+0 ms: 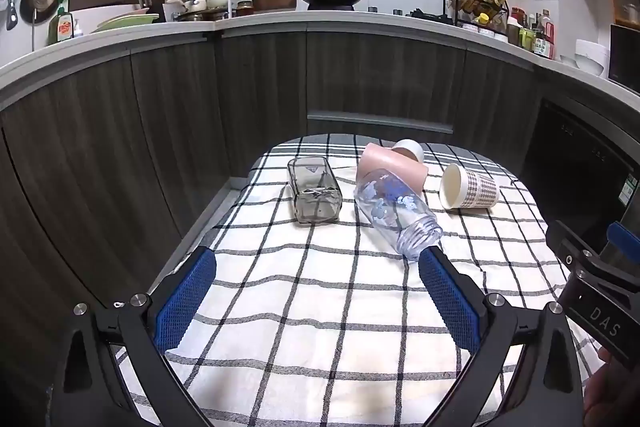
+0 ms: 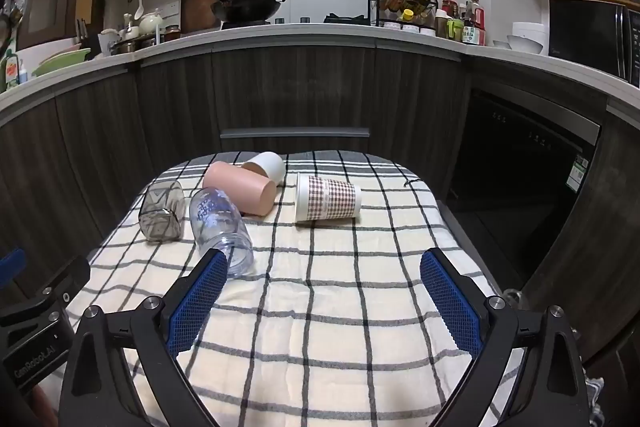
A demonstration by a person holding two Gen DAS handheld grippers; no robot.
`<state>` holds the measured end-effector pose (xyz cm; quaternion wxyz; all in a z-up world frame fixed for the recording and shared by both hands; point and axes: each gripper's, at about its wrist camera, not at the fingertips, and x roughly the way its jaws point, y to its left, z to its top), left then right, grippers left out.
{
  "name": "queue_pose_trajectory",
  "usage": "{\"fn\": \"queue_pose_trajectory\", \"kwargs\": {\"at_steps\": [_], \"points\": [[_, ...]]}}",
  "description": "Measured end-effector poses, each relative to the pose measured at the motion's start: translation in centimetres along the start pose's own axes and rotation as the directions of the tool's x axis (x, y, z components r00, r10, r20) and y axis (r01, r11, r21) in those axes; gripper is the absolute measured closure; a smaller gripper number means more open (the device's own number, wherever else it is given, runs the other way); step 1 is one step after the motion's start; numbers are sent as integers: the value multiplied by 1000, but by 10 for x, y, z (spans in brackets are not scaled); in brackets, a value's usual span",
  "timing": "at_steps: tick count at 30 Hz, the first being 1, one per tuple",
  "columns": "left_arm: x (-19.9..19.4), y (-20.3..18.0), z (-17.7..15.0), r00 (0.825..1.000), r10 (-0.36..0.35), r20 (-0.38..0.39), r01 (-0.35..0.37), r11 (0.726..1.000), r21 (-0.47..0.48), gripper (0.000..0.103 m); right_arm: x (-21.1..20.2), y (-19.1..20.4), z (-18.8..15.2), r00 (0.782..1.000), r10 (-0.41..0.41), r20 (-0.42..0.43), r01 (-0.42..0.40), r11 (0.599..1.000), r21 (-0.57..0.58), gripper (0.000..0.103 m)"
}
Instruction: Flip cup upside down
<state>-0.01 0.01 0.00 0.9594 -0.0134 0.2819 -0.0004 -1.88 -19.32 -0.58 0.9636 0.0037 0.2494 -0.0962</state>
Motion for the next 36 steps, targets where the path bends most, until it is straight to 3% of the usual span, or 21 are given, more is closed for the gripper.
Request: {"fn": "queue_pose_trajectory", "kwargs": {"at_steps": [36], "points": [[-1, -1, 0, 1000, -2, -13, 2, 1000, 0, 0, 3, 0, -1, 1000, 2, -13, -2, 1000, 7, 6]]}}
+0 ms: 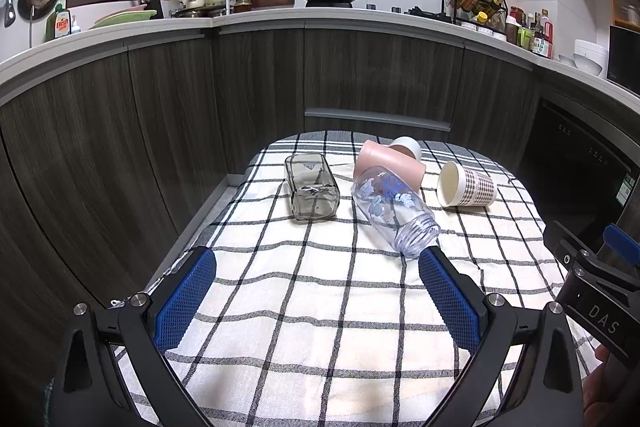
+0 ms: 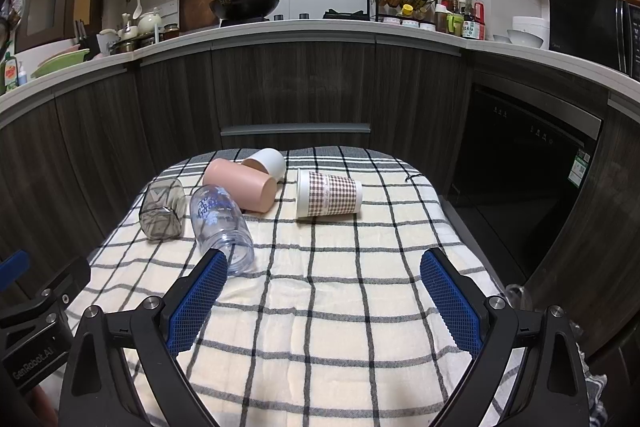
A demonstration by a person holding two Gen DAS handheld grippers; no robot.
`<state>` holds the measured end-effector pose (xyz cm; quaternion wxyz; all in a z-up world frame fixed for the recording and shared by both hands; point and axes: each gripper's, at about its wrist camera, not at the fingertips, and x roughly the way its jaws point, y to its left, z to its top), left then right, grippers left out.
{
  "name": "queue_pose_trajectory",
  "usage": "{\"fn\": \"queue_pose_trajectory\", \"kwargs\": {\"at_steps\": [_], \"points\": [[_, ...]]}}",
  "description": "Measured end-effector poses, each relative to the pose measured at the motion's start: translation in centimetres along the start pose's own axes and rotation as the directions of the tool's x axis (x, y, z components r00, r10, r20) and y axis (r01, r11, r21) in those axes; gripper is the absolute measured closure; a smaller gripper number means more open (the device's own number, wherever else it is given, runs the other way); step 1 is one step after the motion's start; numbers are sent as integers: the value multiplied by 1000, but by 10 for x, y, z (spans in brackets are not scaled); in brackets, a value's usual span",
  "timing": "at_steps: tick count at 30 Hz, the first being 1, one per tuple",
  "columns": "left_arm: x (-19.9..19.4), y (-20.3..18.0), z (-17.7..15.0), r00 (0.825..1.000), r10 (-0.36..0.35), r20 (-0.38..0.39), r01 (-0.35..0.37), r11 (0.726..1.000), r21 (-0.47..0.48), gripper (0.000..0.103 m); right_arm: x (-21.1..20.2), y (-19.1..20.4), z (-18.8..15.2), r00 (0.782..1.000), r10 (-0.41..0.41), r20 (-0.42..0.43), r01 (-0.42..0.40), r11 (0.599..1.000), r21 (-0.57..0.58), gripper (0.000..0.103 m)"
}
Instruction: Flip cup upside down
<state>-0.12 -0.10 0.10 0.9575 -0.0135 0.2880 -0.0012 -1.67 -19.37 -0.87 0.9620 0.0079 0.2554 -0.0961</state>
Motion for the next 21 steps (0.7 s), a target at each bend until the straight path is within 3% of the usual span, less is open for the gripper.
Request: {"fn": "queue_pose_trajectory", "kwargs": {"at_steps": [21], "points": [[0, -1, 1, 1000, 0, 13, 0, 1000, -2, 0, 0, 0, 0, 1000, 2, -3, -2, 1000, 3, 6]]}}
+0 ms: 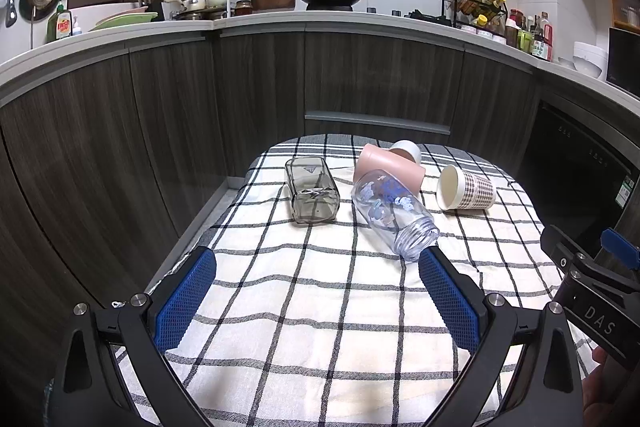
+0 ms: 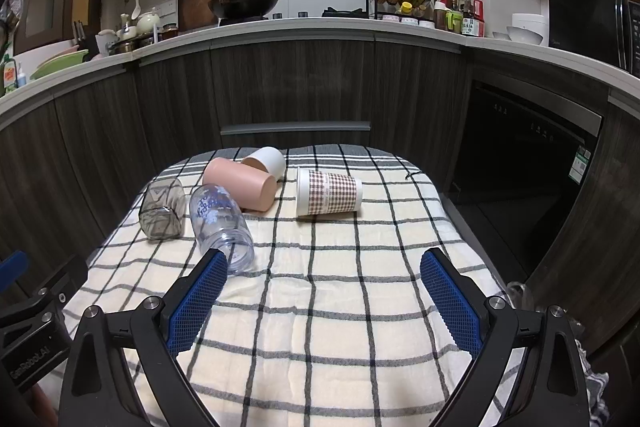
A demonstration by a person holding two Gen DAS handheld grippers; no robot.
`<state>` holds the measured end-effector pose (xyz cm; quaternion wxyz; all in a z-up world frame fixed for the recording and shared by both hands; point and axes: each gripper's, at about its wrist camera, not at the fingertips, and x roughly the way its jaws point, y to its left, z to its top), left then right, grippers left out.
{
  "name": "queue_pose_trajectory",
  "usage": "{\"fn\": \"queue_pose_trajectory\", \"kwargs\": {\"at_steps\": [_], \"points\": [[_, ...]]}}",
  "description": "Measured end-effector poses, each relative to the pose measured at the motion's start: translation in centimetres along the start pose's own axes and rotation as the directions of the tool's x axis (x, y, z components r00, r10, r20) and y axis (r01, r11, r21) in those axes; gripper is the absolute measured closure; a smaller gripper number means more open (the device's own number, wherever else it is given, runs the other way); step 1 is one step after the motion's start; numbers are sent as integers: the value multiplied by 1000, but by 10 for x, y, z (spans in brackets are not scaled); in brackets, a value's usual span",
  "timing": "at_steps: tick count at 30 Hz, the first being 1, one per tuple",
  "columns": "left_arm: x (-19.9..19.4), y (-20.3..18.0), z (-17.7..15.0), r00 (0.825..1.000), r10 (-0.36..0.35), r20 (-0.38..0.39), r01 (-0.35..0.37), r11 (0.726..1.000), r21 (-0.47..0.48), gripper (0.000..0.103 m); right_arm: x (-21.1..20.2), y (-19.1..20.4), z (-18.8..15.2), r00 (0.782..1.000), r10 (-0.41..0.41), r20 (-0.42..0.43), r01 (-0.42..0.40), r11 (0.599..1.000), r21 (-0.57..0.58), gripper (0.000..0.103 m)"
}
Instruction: Flip cup upside down
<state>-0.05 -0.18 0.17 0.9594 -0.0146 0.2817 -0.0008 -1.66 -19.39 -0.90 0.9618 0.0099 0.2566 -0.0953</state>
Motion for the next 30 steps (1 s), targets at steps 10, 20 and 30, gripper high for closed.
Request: {"fn": "queue_pose_trajectory", "kwargs": {"at_steps": [10, 20, 30], "points": [[1, 0, 0, 1000, 2, 1, -2, 1000, 1, 0, 0, 0, 0, 1000, 0, -1, 0, 1000, 0, 6], [1, 0, -1, 1000, 2, 0, -2, 1000, 3, 0, 1, 0, -1, 1000, 0, -3, 0, 1000, 2, 6], [3, 0, -2, 999, 33, 4, -33, 999, -3, 0, 2, 0, -2, 1000, 0, 1, 0, 1000, 3, 6]]}}
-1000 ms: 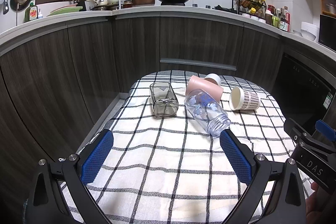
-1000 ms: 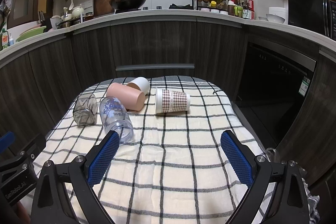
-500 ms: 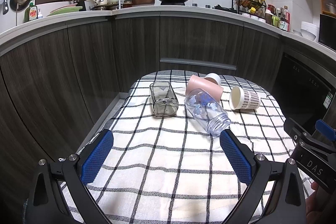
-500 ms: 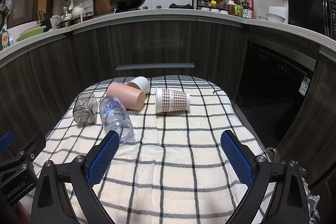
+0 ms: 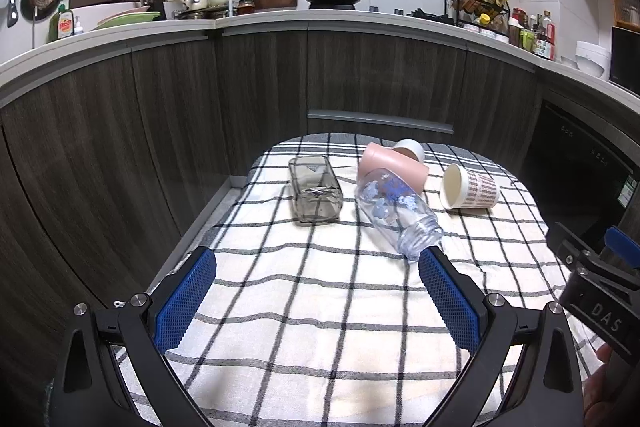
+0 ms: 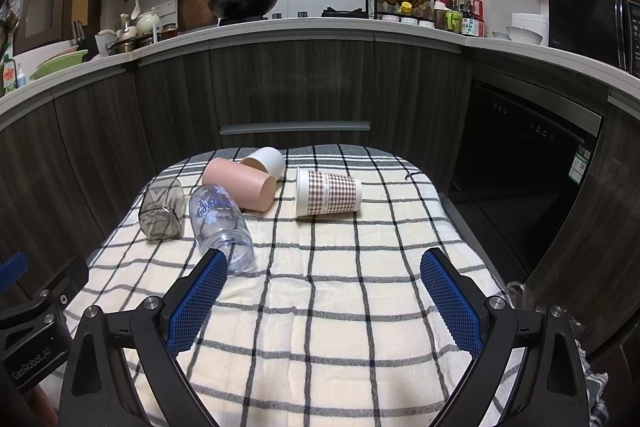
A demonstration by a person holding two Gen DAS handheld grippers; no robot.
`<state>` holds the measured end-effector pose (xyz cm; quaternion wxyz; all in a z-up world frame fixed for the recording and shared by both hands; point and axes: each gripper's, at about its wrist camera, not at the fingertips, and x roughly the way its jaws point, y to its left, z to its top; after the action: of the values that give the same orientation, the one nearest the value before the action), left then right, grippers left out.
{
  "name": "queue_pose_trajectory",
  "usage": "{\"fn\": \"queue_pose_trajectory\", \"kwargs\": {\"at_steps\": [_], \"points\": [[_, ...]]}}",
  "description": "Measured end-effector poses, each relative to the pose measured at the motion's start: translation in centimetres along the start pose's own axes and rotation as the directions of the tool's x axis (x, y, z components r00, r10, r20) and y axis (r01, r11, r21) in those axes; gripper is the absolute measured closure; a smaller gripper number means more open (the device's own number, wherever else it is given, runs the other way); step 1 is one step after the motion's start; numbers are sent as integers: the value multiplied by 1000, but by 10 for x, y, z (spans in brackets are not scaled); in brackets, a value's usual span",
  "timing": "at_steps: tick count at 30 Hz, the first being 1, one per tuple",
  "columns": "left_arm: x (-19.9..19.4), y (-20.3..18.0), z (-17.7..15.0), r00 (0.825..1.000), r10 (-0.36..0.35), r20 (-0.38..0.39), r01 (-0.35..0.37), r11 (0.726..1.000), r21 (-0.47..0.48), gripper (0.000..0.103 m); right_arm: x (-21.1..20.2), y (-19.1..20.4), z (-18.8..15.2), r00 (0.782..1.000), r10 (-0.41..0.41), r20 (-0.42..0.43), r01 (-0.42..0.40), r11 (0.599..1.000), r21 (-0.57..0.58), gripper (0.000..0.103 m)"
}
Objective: Flip cup upside down
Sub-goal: 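Move the right tool toward the clear glass tumbler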
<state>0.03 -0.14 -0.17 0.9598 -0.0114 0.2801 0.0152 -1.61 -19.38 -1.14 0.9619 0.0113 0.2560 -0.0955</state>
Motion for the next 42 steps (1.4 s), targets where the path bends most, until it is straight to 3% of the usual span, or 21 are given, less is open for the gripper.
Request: {"fn": "queue_pose_trajectory", "kwargs": {"at_steps": [3, 22, 32, 42], "points": [[1, 6, 1, 999, 46, 8, -46, 999, -17, 0, 3, 2, 1, 1000, 11, -12, -11, 1000, -1, 6], [20, 41, 20, 995, 104, -12, -105, 992, -74, 0, 39, 73, 62, 984, 159, -80, -173, 962, -212, 6], [46, 77, 37, 990, 116, -80, -124, 986, -111, 0, 78, 132, 79, 951, 242, -192, -288, 919, -270, 6], [95, 101, 62, 983, 28, -179, -43, 996, -79, 0, 131, 187, 94, 904, 280, -323, -372, 888, -272, 6]]}}
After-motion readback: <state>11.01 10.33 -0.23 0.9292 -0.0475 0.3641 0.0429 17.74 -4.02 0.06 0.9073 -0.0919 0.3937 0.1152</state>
